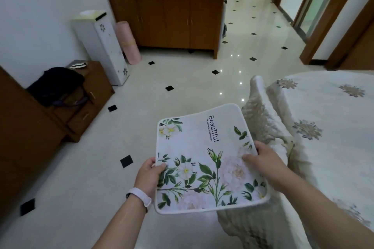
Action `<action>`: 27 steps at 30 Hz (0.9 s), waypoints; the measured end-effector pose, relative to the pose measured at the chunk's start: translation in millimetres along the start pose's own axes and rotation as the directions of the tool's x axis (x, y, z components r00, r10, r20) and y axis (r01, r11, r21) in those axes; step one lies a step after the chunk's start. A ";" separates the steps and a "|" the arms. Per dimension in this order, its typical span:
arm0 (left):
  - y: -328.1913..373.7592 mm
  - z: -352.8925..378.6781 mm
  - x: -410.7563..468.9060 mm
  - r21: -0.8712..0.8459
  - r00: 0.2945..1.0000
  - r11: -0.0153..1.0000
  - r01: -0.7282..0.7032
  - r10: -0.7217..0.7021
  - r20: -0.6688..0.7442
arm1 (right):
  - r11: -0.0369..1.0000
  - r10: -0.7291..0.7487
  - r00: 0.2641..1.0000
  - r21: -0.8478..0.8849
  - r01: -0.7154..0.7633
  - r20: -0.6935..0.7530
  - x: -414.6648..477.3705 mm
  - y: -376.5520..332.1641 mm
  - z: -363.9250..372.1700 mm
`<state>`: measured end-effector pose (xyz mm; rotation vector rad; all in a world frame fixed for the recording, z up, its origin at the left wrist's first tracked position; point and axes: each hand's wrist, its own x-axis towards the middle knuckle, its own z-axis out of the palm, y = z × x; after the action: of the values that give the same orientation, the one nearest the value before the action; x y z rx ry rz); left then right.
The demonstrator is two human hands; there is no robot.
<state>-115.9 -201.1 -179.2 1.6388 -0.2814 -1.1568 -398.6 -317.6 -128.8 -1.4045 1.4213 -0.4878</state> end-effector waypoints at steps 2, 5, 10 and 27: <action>3.9 -4.2 13.4 -0.017 1.000 1.000 0.014 -0.014 -0.021 | 0.999 0.001 1.000 -0.045 0.000 0.004 21.1 -6.8 9.2; 17.7 -9.1 39.1 -0.010 0.999 1.000 0.022 -0.022 -0.038 | 0.998 0.008 1.000 -0.055 -0.006 0.030 57.1 -17.1 24.3; 45.8 -9.1 111.7 -0.014 0.993 0.999 0.045 -0.046 -0.109 | 0.999 0.018 0.994 -0.040 -0.014 0.110 145.7 -34.5 51.2; 219.6 127.7 315.2 0.069 1.000 0.998 0.001 0.001 -0.016 | 0.997 0.026 0.999 0.066 -0.029 0.048 376.5 -134.1 -21.0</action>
<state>18.9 -582.4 -160.9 1.7079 -0.3139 -1.1442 -270.0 -696.1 -148.1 -1.3332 1.3729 -0.4778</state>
